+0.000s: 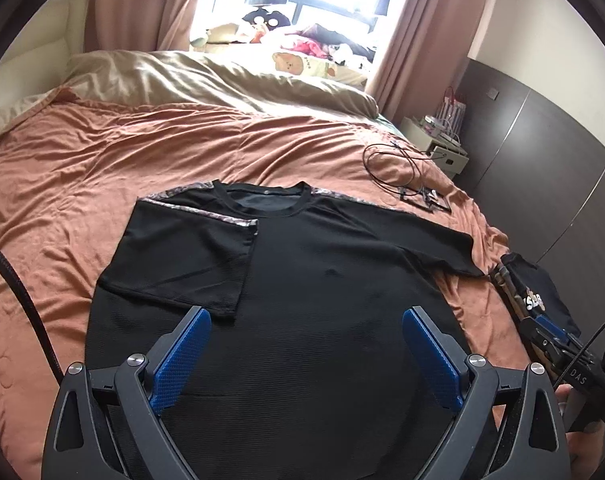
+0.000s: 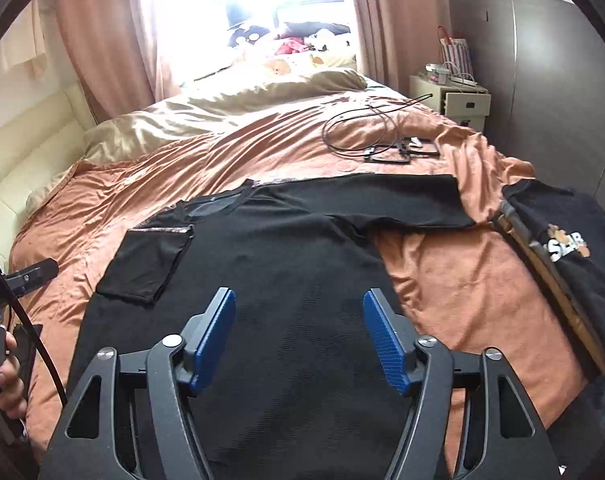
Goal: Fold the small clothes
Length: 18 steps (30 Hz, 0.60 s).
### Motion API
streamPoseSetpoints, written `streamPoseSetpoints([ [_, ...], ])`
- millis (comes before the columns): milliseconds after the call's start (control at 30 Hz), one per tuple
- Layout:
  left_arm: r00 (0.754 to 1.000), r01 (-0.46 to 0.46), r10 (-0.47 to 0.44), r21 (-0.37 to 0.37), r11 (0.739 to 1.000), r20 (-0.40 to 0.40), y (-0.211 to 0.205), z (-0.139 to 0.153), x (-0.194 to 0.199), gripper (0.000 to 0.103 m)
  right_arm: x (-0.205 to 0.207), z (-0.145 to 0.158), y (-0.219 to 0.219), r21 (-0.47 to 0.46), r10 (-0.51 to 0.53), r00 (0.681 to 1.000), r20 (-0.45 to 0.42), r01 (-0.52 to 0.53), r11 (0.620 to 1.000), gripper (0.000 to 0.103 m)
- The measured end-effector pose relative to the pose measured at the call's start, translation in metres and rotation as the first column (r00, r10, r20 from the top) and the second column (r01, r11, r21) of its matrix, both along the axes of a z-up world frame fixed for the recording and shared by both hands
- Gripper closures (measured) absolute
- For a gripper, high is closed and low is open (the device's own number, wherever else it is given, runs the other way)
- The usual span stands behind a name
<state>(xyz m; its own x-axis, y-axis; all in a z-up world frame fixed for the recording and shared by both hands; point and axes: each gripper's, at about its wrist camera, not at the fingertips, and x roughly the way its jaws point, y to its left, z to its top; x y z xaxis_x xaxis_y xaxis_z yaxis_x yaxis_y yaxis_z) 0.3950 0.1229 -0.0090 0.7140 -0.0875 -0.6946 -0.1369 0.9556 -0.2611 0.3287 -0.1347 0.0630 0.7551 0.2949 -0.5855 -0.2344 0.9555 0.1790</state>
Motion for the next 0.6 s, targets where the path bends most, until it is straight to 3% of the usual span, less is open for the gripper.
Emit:
streamPoseSetpoints([
  [167, 0.998, 0.066, -0.067, 0.041, 0.997, 0.007, -0.039, 0.005, 0.011, 0.006, -0.003, 0.004, -0.025, 0.015, -0.019, 1.0, 0.021, 0.018, 1.0, 0.001],
  [300, 0.994, 0.104, -0.105, 0.058, 0.993, 0.009, -0.065, 0.004, 0.02, 0.006, 0.003, 0.002, -0.039, 0.025, -0.033, 0.999, 0.01, 0.033, 0.999, 0.0],
  [600, 0.988, 0.152, -0.152, 0.068, 0.986, -0.004, -0.111, -0.003, 0.049, 0.006, 0.024, -0.012, -0.094, 0.139, -0.047, 0.999, 0.006, 0.045, 0.989, 0.0],
])
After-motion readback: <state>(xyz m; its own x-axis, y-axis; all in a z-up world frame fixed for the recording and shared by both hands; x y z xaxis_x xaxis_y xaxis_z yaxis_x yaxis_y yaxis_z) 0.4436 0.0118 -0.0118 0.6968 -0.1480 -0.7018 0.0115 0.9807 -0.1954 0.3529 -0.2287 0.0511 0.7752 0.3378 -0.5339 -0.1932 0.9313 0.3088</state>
